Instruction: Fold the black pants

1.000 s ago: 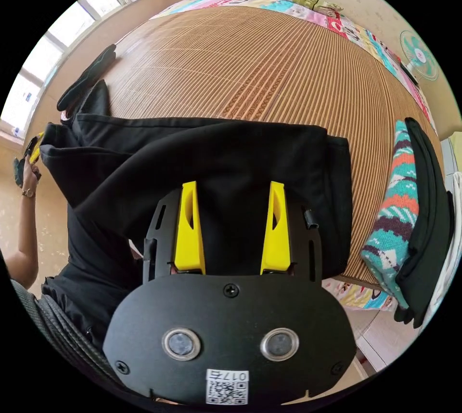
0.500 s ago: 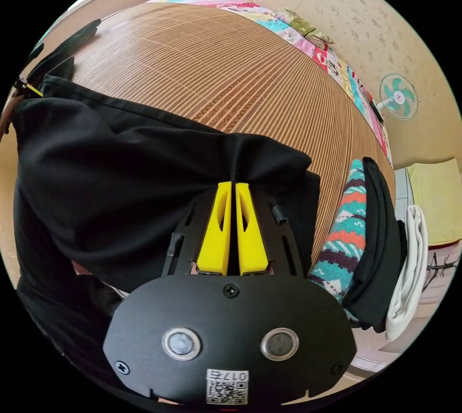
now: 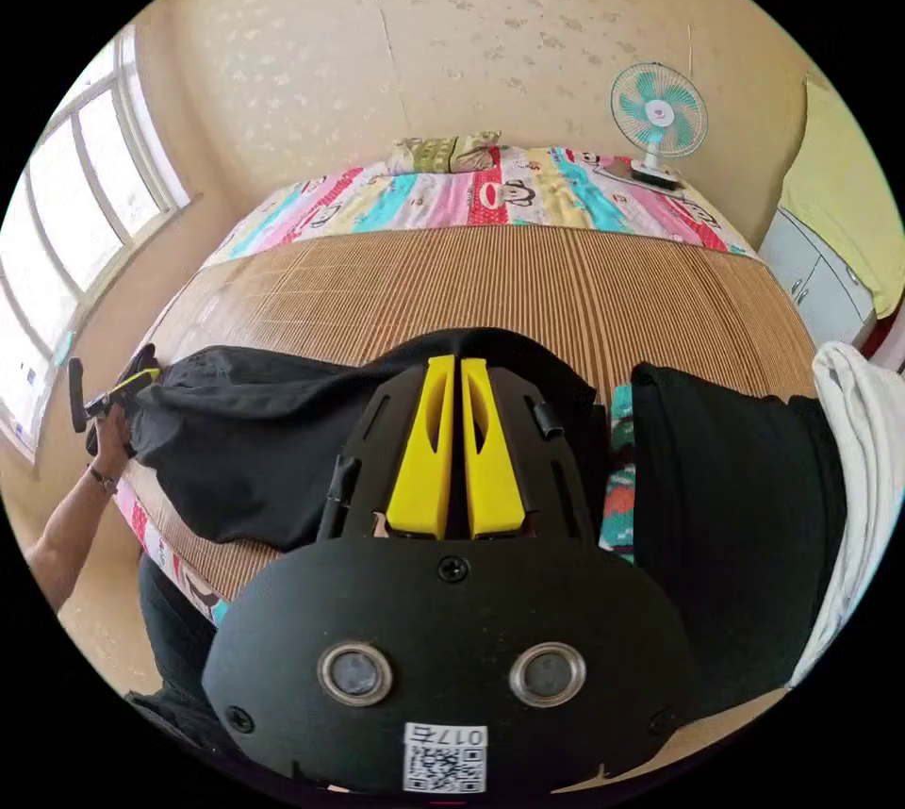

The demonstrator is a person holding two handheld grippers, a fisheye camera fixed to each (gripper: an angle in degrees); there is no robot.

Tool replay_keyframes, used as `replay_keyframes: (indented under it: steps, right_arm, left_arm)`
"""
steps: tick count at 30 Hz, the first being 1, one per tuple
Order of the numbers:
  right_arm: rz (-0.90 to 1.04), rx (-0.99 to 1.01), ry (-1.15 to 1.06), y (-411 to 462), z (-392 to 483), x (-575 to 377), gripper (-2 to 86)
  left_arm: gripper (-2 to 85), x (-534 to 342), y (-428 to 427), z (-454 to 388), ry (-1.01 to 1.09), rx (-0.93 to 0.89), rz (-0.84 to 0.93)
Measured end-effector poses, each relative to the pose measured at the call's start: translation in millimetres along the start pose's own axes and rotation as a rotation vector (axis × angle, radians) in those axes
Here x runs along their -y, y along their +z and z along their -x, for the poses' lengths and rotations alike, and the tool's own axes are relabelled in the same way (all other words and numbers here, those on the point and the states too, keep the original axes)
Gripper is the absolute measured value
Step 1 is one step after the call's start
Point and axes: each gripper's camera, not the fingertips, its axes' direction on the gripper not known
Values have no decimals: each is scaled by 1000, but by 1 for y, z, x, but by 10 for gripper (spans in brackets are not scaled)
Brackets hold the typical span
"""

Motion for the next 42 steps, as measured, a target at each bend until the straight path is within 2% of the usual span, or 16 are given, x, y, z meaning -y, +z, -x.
replay_keyframes:
  steps: [3,5,9,11,13,16,19,21,23,25,28,31,33,35,39,42]
  right_arm:
    - [-221,84,-62,-102,12,-100,8]
    - [-196,81,-56,-131,17,-160,8]
    - [382,180,44,-95,7,-255,9]
    - [526,178,62,-81,4,-277,8]
    - [513,190,140,-83,-5,-281,6]
    - [455,250,201,-88,-19,-272,4]
    - [395,263,222,-101,-32,-266,3]
    - [366,239,212,-109,-37,-267,3]
    - [346,198,212,-115,-41,-270,3]
    - [310,160,211,-118,-43,-272,3]
    - [257,116,194,-117,-38,-265,2]
    - [203,61,128,-111,-26,-251,2]
    - [168,22,133,-110,-22,-241,2]
    - [115,21,162,-110,-23,-232,3]
    - [88,84,197,-90,-28,-211,3]
    - [139,115,171,-72,-26,-206,5]
  left_arm:
    - [77,-40,-65,37,-137,79,-109]
    - [132,-64,-98,69,-269,71,-165]
    - [211,-82,-104,129,-514,-148,-146]
    - [229,-74,-88,136,-562,-211,-89]
    - [208,-63,-70,137,-597,-280,-15]
    - [50,-52,-41,137,-623,-296,163]
    - [28,-70,-87,138,-559,-419,9]
    - [24,-114,-159,137,-476,-590,-208]
    - [28,-157,-205,136,-420,-625,-260]
    - [34,-208,-239,140,-450,-552,-242]
    - [58,-300,-275,162,-736,-287,-155]
    - [63,-363,-327,169,-877,-92,-304]
    - [46,-354,-359,156,-805,-12,-429]
    - [18,-310,-353,142,-650,-17,-395]
    - [-6,-169,-234,108,-325,-147,22]
    - [-8,-94,-129,79,-179,-11,224]
